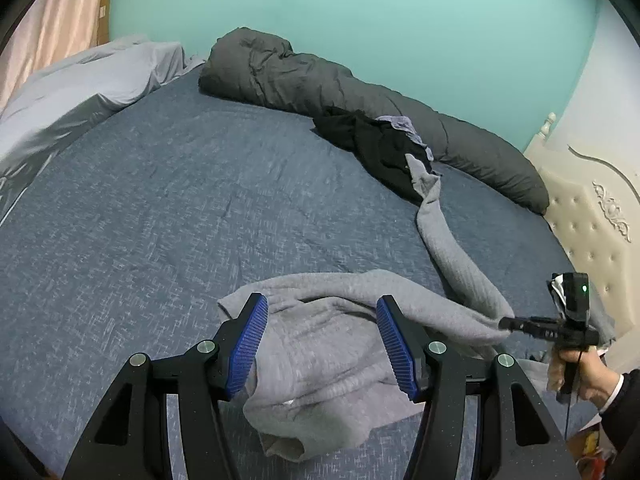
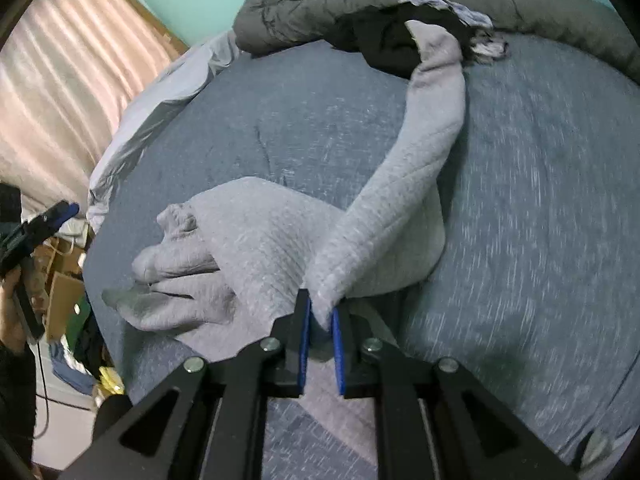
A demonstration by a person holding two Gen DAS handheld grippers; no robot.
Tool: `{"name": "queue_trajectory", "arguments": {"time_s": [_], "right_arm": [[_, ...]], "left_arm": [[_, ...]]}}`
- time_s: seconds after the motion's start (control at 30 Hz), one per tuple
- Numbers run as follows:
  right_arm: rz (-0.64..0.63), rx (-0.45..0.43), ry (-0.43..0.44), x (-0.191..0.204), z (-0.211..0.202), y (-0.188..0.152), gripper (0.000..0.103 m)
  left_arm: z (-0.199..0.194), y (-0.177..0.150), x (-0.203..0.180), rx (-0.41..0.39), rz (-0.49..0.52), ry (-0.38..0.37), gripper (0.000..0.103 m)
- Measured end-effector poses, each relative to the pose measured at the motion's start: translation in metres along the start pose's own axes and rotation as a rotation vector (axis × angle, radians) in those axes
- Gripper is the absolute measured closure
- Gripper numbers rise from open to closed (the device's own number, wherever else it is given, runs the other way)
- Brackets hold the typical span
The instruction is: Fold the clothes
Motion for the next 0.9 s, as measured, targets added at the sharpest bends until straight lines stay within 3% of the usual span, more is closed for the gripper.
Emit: {"name": "queue_trajectory", "arguments": {"time_s": [0.07, 0.1, 0.13, 0.17, 0.33, 0.6, 0.8, 0.83, 0.9], "right_arm": [[0.035, -0.025, -0.014, -0.007, -0.007, 0.009, 0.083], [0.063, -0.052, -0.019, -0.013, -0.013, 0.018, 0.073], [0.084, -0.068, -0.04, -0.02, -0.017, 0.025, 0.056], [0.104, -0.082, -0.063, -0.027, -0.02, 0.031, 0.051], [0.198, -0.075, -0.142, -0.066, -0.011, 0.067, 0.048], [0.226, 0.026, -0.122, -0.081, 0.059, 0.103, 0.041], [0.272, 0.085, -0.102, -0.101, 0.1, 0.106, 0.044], [0.276, 0.096, -0.093, -0.102, 0.106, 0.105, 0.065], [0.259, 0.054, -0.081, -0.101, 0.093, 0.104, 0.083]], "left_arm": [[-0.002, -0.002, 0.0, 0.001, 0.004, 0.004, 0.038], [-0.001, -0.003, 0.001, 0.004, 0.006, 0.008, 0.037], [0.0, -0.004, 0.002, 0.009, 0.008, 0.012, 0.037], [0.002, -0.004, 0.004, 0.013, 0.008, 0.016, 0.037], [0.02, -0.008, 0.014, 0.038, -0.004, 0.028, 0.037], [0.055, -0.013, 0.034, 0.083, -0.018, 0.051, 0.037], [0.069, -0.016, 0.041, 0.095, -0.025, 0.062, 0.037], [0.071, -0.016, 0.042, 0.097, -0.029, 0.062, 0.037], [0.074, -0.017, 0.042, 0.103, -0.033, 0.062, 0.037]]}}
Point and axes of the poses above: each gripper's, at about its wrist camera, not at the fingertips, and z roughly the way its jaws point, x to its left, y to its top, the point moved 8 cm from there along z, roughly the way its jaws point, and after that the axes turned 3 degrees about x, right-handed, at the moved point
